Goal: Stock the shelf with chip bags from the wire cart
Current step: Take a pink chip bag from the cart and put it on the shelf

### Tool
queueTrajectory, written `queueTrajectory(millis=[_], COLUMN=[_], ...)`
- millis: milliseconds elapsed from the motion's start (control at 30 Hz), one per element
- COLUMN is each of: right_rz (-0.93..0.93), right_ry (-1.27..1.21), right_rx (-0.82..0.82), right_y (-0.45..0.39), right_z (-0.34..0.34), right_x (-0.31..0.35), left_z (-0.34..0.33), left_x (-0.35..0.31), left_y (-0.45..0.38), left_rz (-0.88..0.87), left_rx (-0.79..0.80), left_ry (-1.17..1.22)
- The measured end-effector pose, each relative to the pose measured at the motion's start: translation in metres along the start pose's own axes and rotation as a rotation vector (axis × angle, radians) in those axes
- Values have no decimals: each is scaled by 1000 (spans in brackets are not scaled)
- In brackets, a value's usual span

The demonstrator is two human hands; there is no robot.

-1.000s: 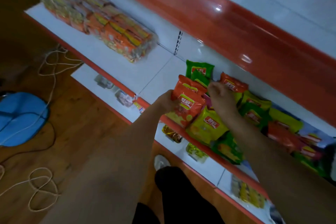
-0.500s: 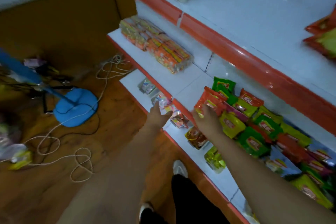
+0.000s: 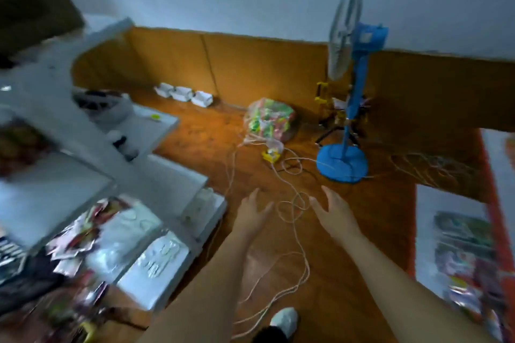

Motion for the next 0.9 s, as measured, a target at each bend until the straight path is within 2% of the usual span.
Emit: queueTrajectory(millis=[100, 200, 267, 500, 900], right_rz=[157, 226, 280, 440, 470], right_ry=[21, 84, 122, 249, 301], right_rx=[182, 350, 460, 658, 832], right_y=[7, 40, 70, 142, 242], right_z=[-81, -173, -229, -373, -617], right_x=[62, 105, 131, 239, 395], left_z=[42, 58, 65, 102, 196], left_x=[91, 186, 235, 352, 546], left_y=[94, 198, 260, 399, 563], left_rz=[144, 383, 480, 526, 663], left_rx=[-159, -297, -408, -653, -732], left_ry=[105, 236, 362, 488, 578])
Point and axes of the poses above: each hand's wrist, its own y-axis away from the middle knuckle, its own z-axis out of the back of the hand, x = y × z, the point moved 6 cm from there along -y, towards the middle knuckle, and after that the axes turned 15 degrees about x, right-handed, at the moved point
